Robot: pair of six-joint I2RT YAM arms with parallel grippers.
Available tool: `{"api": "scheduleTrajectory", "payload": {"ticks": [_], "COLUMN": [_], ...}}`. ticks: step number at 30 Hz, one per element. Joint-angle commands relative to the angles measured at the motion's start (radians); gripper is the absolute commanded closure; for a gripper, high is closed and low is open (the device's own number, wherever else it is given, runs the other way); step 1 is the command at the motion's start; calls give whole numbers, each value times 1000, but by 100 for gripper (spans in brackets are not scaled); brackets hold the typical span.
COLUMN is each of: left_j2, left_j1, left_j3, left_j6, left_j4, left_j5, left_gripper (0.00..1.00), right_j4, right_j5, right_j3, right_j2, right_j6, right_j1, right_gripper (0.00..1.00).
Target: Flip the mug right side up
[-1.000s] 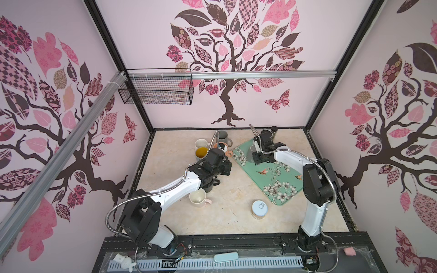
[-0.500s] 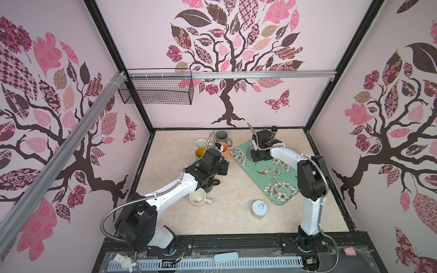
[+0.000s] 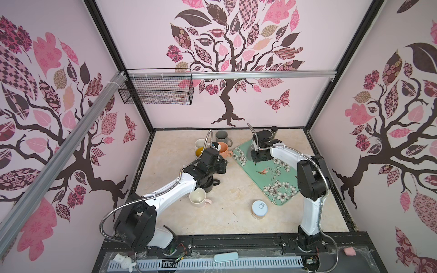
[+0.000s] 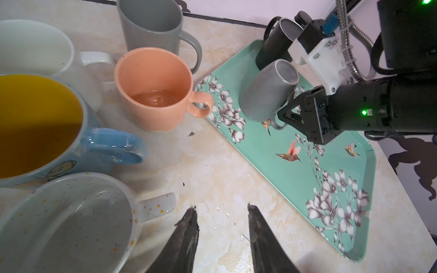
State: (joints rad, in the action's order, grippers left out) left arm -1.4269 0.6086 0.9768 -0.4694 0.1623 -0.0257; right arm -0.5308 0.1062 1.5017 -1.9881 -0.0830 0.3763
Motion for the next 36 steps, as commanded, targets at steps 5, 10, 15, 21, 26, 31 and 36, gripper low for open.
{"api": "scheduleTrajectory", "payload": {"ticks": [5,10,15,21,26,31,36], "left_j2": [50,39,32,-77,-122,-168,-209], "left_j1": [-147,-247,-270,-270,-268,-269,-266], "left_j3": [-16,-6,-31,-27,16,47,72], "left_j6": [-127,-221,-381,-649,-713,-790,-879], "left_j4": [-31,-62,-258,-680,-734,-831,-960], "left_j5": [254,508,651,815,828,852,874], "left_gripper": [57,55,55,55,55,58,60], "right_j4": [227,470,676,983,1161,1211,1217], "right_j5": [-201,-344,-516,-716,-810,-830,-842], "right_j3": [-93,-225,-276,-320,-335,-342,-346], "right_j2": [266,384,429,407,373,375,367], "right_j6": [-123,-288,-513,-839,-1040,-1095,-1101], "right_j1": [3,3,3,4,11,34,50], "right_gripper": [100,100,100,100,100,100,100]}}
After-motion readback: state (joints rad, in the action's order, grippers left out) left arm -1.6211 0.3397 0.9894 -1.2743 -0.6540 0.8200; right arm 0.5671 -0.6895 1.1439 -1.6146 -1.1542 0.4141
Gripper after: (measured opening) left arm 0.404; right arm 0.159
